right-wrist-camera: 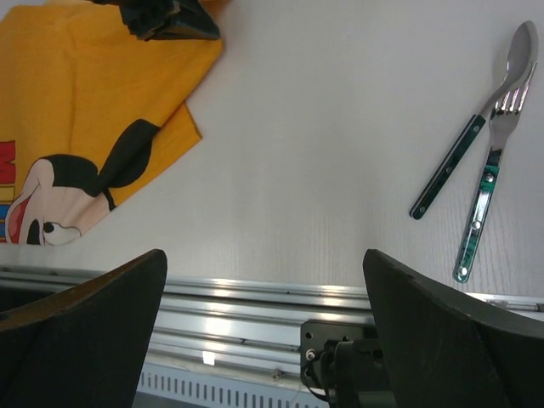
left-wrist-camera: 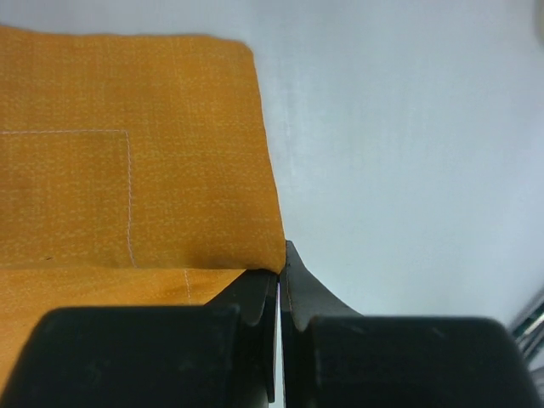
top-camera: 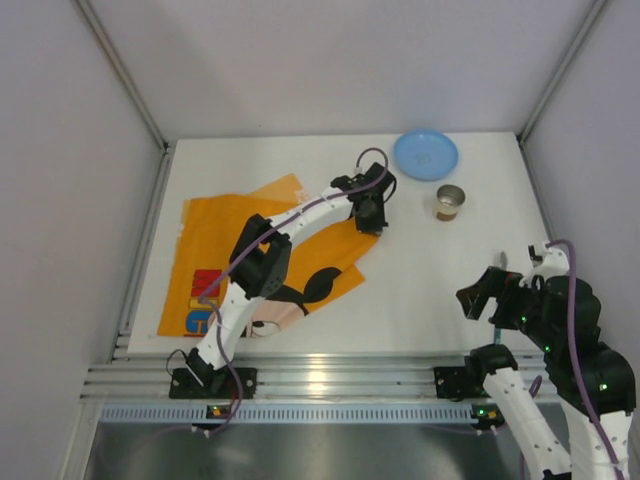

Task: Set the dinner table for one person

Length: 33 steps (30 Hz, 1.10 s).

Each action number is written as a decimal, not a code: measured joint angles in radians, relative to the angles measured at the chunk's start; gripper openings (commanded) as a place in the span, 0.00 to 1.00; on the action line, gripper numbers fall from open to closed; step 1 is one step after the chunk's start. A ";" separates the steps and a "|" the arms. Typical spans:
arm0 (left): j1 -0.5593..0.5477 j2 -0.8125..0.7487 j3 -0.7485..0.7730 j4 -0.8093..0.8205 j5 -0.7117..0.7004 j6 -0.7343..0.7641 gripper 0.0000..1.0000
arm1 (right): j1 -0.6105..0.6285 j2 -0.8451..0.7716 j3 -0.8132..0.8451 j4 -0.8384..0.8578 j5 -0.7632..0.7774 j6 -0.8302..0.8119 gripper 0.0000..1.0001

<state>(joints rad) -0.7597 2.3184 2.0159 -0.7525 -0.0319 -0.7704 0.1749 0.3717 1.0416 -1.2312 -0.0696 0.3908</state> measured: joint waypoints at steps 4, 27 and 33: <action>-0.031 0.032 0.110 -0.011 -0.001 -0.009 0.00 | 0.000 -0.003 0.001 -0.009 0.000 -0.005 1.00; 0.518 -0.755 -0.488 -0.137 -0.500 0.060 0.98 | 0.071 0.802 -0.046 0.424 -0.407 0.047 0.89; 0.678 -0.959 -0.838 -0.117 -0.414 0.065 0.98 | 0.159 1.142 -0.010 0.534 -0.433 0.044 0.73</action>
<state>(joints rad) -0.0818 1.3590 1.1774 -0.8696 -0.4454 -0.7052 0.3344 1.5139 1.0317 -0.6971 -0.5030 0.4351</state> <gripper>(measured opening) 0.983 0.784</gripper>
